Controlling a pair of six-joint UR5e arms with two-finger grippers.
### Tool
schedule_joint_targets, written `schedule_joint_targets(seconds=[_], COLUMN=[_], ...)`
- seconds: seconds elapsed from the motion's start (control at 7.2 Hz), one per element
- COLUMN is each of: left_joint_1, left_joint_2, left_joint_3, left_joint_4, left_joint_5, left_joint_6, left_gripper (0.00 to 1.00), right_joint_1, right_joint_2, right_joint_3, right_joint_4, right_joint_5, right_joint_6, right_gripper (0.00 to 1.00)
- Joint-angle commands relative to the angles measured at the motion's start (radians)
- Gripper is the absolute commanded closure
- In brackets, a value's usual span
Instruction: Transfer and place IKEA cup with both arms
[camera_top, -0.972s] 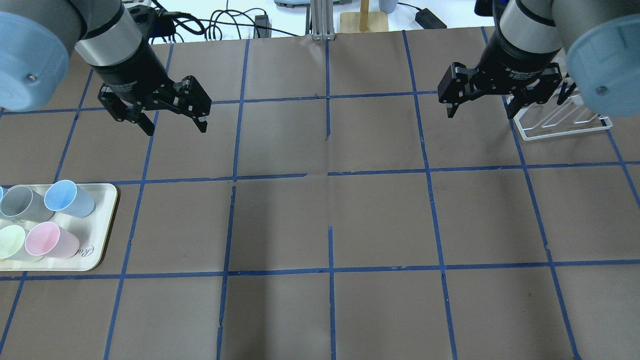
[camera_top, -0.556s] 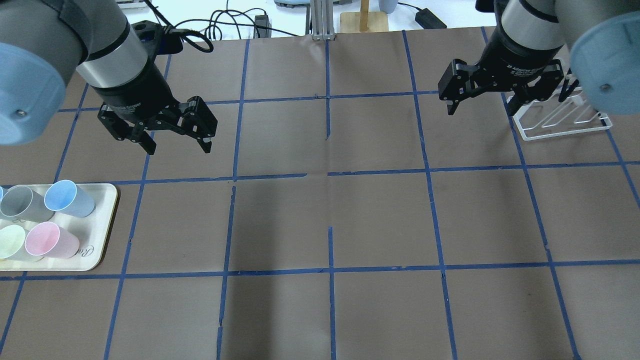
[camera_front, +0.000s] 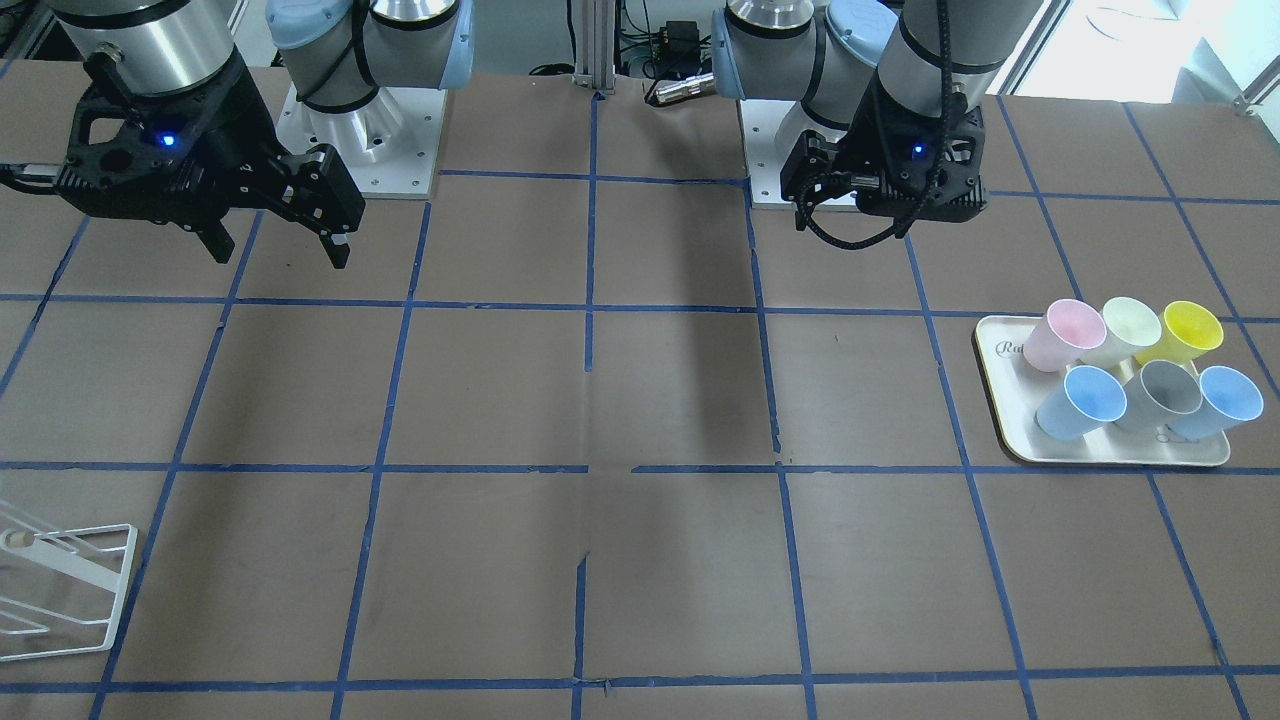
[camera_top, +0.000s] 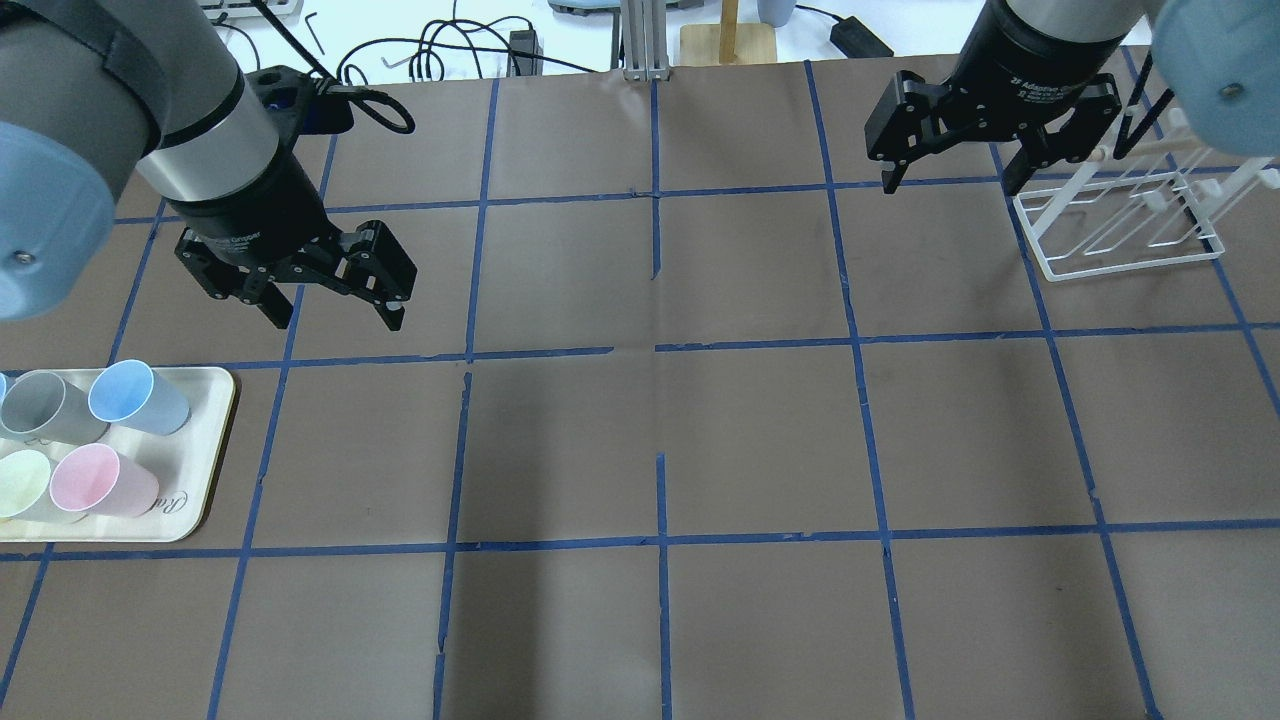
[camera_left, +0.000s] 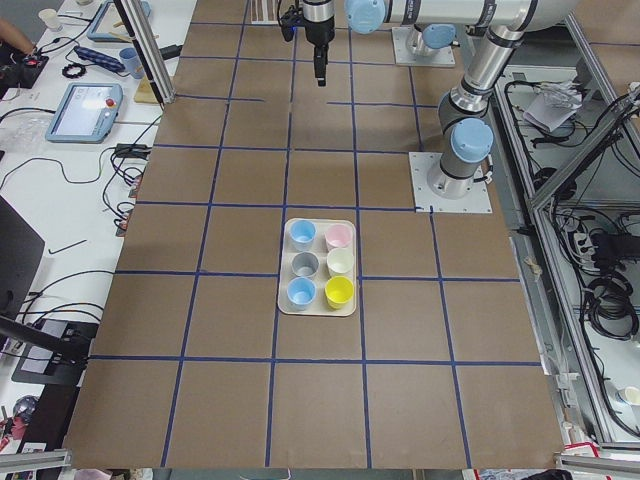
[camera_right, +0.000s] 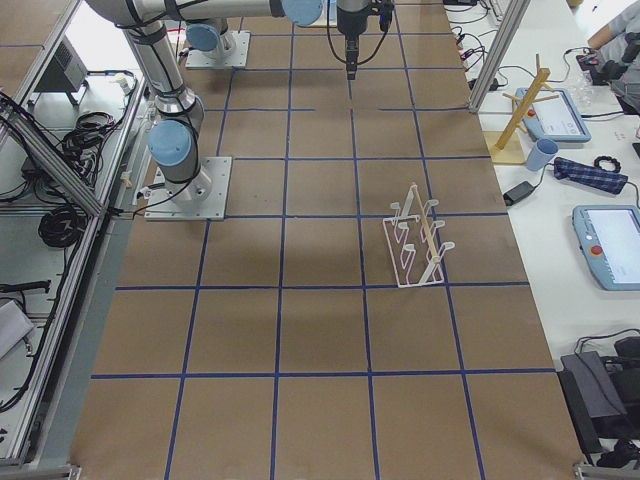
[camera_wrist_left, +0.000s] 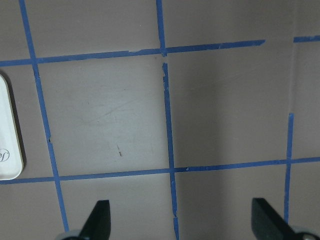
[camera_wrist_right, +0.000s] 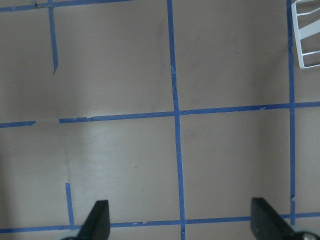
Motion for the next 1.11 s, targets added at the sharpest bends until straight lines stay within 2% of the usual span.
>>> schedule_joint_targets(seconds=[0.0,0.97], left_joint_1=[0.009,0.006], left_joint_2=[0.001,0.004], left_joint_3=[-0.002,0.013], left_joint_4=[0.0,0.012], left_joint_5=[0.0,-0.012], left_joint_6=[0.003,0.006], left_gripper=[0.0,0.0], right_joint_1=[0.001,0.001], right_joint_2=[0.002,0.008], right_joint_3=[-0.001,0.001], right_joint_4=[0.01,0.01], right_joint_5=[-0.004,-0.003], right_joint_6=[-0.003,-0.002], right_gripper=[0.0,0.0])
